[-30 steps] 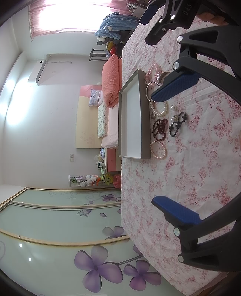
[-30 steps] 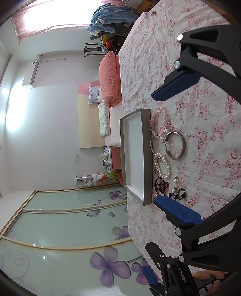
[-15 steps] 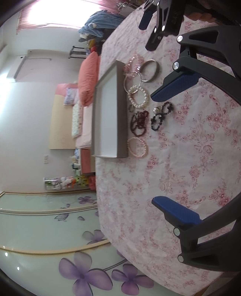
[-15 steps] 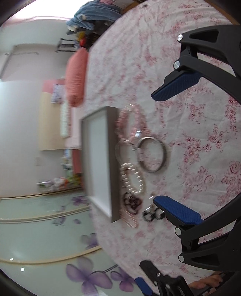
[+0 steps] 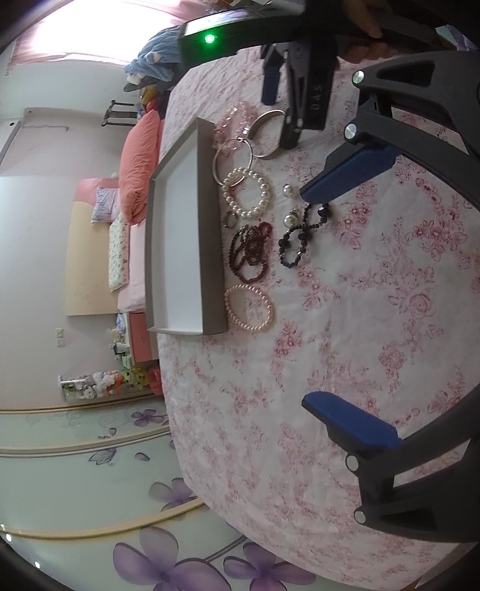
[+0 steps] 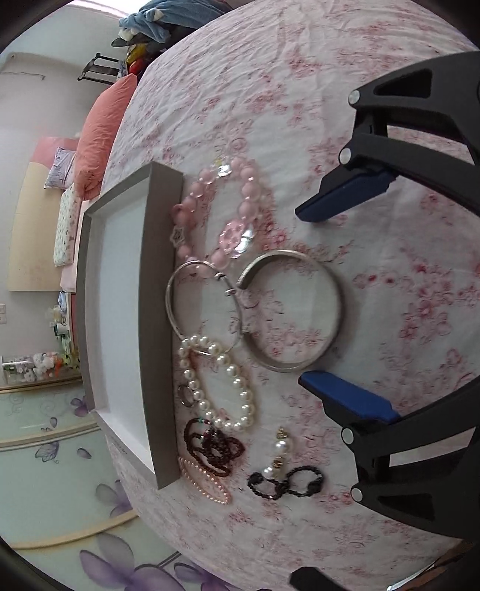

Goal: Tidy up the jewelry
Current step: 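Grasp the silver cuff bangle with the right tool while the left tool grasps the black bead bracelet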

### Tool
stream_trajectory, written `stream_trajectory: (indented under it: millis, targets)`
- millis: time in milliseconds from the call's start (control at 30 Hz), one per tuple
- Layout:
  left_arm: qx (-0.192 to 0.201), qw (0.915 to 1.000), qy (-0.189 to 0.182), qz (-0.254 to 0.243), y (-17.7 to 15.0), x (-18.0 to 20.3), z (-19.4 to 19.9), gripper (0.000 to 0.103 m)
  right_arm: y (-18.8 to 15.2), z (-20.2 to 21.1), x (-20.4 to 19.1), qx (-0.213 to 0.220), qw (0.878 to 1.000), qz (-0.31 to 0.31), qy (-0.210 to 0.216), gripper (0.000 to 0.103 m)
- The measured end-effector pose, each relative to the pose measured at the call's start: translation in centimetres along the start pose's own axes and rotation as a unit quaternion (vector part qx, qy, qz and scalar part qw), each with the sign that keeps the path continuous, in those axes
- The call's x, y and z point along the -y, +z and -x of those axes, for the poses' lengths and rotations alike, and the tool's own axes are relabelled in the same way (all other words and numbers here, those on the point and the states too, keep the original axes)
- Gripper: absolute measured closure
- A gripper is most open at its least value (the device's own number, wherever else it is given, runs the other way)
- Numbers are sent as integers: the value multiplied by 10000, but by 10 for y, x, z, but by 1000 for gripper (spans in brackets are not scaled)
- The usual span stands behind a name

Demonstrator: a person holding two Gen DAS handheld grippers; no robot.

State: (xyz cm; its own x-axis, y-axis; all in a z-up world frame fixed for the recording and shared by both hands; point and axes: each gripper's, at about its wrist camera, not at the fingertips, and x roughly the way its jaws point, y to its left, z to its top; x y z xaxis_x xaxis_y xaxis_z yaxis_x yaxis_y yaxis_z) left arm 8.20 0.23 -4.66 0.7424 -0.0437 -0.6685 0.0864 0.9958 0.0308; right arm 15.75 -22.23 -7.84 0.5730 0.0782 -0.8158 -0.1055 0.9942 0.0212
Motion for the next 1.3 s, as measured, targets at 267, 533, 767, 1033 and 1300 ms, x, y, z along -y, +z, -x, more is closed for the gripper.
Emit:
stream_trajectory:
  millis: [267, 533, 767, 1033, 1300]
  targets:
    - [-290, 9993, -180, -131, 6, 9, -19, 6, 3, -2, -3, 139, 9998, 120, 93, 35]
    - [-943, 9938, -581, 38, 7, 18, -53, 35, -7, 7, 11, 171, 9998, 13, 47, 35]
    - [-1087, 9921, -605, 148, 11, 27, -71, 45, -5, 7, 12, 211, 9998, 33, 46, 35]
    - [-1033, 9938, -352, 197, 11, 14, -72, 86, -5, 7, 12, 209, 9998, 34, 44, 35]
    - [-1042, 9931, -449, 296, 11, 5, -68, 70, -5, 7, 12, 210, 9998, 32, 45, 34]
